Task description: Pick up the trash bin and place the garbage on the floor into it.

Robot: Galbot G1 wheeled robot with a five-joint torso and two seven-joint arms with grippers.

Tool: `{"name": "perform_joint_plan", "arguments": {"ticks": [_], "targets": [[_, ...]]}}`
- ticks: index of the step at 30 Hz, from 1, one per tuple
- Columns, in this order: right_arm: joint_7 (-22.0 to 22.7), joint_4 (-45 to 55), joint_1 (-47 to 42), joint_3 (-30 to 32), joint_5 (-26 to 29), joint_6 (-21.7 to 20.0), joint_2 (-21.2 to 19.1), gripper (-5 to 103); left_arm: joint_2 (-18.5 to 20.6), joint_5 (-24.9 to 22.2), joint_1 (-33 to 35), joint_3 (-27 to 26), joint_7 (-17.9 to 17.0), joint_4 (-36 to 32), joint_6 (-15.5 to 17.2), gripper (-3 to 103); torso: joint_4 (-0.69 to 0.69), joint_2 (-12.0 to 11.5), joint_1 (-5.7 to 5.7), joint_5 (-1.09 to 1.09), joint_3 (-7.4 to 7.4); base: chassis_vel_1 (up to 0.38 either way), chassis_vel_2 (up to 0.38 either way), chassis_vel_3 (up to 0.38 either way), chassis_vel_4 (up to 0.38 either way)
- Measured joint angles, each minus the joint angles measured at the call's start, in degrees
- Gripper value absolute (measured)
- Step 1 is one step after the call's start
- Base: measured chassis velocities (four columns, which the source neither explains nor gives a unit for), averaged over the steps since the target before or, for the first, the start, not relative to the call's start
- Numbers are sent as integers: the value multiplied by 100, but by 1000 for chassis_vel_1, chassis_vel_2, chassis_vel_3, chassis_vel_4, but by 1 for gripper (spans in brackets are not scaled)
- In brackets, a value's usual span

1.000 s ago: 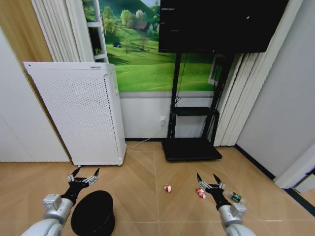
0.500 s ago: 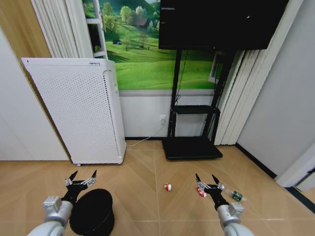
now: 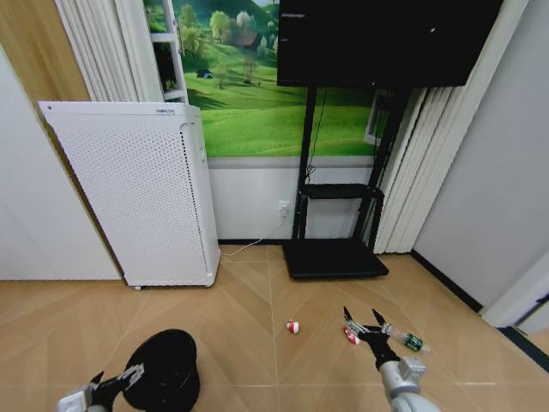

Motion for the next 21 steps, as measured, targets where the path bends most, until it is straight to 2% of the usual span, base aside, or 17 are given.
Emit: {"name": "perform_joint_plan", "arguments": {"ticks": [3, 10, 12, 13, 14, 15, 18, 21], "targets": [[10, -114, 24, -14, -42, 13, -20, 100, -9, -224, -160, 43, -258, 232, 235, 100, 0, 7, 2, 0, 5, 0, 0, 0, 0], [50, -280, 58, -12, -57, 98, -26, 100, 118, -437, -318, 33, -306, 411, 492, 102, 0, 16, 5, 1, 12, 0, 0, 0, 0], [67, -323, 62, -15, -65, 132, -2, 100, 134, -470, -366, 36, -373, 475, 538, 96, 0, 18, 6, 0, 14, 0, 0, 0, 0], [67, -323, 62, -15, -65, 132, -2, 100, 134, -470, -366, 36, -373, 475, 538, 96, 0, 18, 6, 0, 14, 0, 0, 0, 0], [70, -343, 64, -15, -72, 144, 6, 100, 136, -528, -393, 48, -465, 508, 560, 90, 0, 20, 6, 1, 15, 0, 0, 0, 0], [70, -343, 64, -15, -72, 144, 6, 100, 136, -528, -393, 48, -465, 508, 560, 90, 0, 20, 6, 1, 15, 0, 0, 0, 0], [73, -409, 87, -9, -78, 175, 8, 100, 150, -642, -452, 78, -562, 580, 559, 75, 0, 23, 7, 1, 18, 0, 0, 0, 0], [73, -422, 97, -5, -78, 176, 5, 100, 161, -680, -475, 80, -565, 598, 557, 69, 0, 25, 7, 0, 19, 0, 0, 0, 0]]}}
